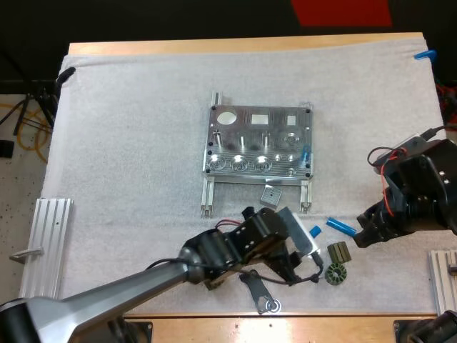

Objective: Load cells from right to left

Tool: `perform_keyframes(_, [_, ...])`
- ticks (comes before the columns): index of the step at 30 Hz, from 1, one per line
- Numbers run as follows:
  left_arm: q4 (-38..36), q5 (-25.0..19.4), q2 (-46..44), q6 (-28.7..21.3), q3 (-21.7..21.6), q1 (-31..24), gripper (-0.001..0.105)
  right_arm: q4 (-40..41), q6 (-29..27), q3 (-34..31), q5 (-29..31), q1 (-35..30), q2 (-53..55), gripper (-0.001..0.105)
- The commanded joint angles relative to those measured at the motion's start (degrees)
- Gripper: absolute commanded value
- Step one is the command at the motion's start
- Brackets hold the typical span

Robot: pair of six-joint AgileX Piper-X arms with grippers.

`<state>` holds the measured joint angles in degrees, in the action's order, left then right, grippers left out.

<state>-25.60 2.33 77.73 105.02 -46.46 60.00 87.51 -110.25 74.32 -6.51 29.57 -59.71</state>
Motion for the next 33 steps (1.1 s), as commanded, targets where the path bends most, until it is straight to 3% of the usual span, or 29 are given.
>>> perform_keyframes(1, [0.6, 0.0, 0.9, 0.6, -1.5, 0.3, 0.065, 0.0, -0.6, 0.1, 0.3, 0.0, 0.7, 0.042])
perform_keyframes(11, [-0.1, -0.4, 10.6, 0.6, -8.4, 0.3, 0.065, -0.1, -0.6, 0.1, 0.3, 0.0, 0.7, 0.042])
perform_keyframes(33, [2.0, -1.7, 22.3, 0.6, -8.5, 0.3, 0.065, -0.2, -0.6, 0.1, 0.3, 0.0, 0.7, 0.042])
